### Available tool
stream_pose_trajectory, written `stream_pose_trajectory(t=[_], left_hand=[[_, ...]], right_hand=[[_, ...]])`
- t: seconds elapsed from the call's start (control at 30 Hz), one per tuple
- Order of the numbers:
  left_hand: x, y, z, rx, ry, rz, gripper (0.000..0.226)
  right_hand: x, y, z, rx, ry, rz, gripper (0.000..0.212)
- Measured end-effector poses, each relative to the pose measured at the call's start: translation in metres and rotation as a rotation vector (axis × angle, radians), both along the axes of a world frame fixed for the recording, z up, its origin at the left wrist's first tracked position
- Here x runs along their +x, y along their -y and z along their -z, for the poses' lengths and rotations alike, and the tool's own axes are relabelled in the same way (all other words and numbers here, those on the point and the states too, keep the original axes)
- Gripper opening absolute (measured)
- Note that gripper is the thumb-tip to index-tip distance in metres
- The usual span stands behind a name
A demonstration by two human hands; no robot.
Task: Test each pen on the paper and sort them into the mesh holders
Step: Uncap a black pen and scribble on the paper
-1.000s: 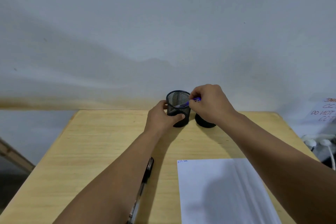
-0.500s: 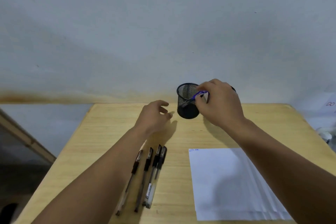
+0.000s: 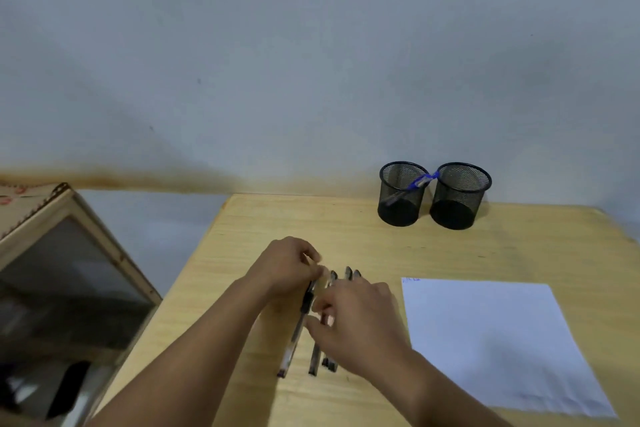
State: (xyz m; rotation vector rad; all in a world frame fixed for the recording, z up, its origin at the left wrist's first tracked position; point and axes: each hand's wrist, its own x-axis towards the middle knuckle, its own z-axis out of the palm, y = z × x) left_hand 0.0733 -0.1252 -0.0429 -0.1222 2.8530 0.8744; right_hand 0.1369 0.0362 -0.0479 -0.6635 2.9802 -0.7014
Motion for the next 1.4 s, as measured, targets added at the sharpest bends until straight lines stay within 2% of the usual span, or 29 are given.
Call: stream_pose_trajectory(t=[0.1,0.23,0.33,0.4,0.5,0.57,0.7,0.8,0.9,1.03,1.23,1.4], left_hand=[[0.004,0.001,0.003,-0.005,-0.001,-0.001,0.024],[0.007,0.000,0.004,-0.023,-0.026,-0.016,0.010],[0.010,0.002,0.003,-0.029,-0.034,-0.050,0.017],[0.014,0.007,0.000,0.005,-0.046,-0.085,0.023],[0.022,0.014,-0.008,0.156,-0.064,-0.141,0.030],[0.027,0.018,-0.015,0.301,-0.086,-0.197,0.023],[0.032,0.016,-0.031,0.573,-0.156,-0.296,0.022],[0.036,0.008,-0.040,0.727,-0.175,-0.316,0.017],[0.038,0.001,-0.042,0.843,-0.130,-0.279,0.014],[0.045,-0.010,-0.041,0.871,-0.073,-0.212,0.011],[0.059,-0.041,-0.029,0.753,0.010,-0.065,0.012],[0.071,-0.076,-0.022,0.792,0.011,-0.016,0.010]], right_hand=[[0.011,0.013,0.005,0.096,-0.062,-0.027,0.033],[0.017,0.023,0.012,0.137,-0.101,-0.013,0.039],[0.020,0.026,0.011,0.146,-0.088,-0.002,0.038],[0.023,0.028,0.008,0.141,-0.070,0.004,0.039],[0.025,0.029,0.005,0.131,-0.049,0.012,0.041],[0.026,0.029,0.002,0.058,-0.013,0.030,0.035],[0.024,0.023,-0.002,-0.262,0.127,0.106,0.018],[0.021,0.011,-0.004,-0.438,0.222,0.170,0.019],[0.018,-0.011,-0.009,-0.509,0.204,0.190,0.021],[0.016,-0.048,-0.015,-0.508,0.174,0.194,0.018],[0.016,-0.106,-0.019,-0.412,0.148,0.231,0.021],[0.022,-0.141,-0.022,-0.350,0.108,0.191,0.019]])
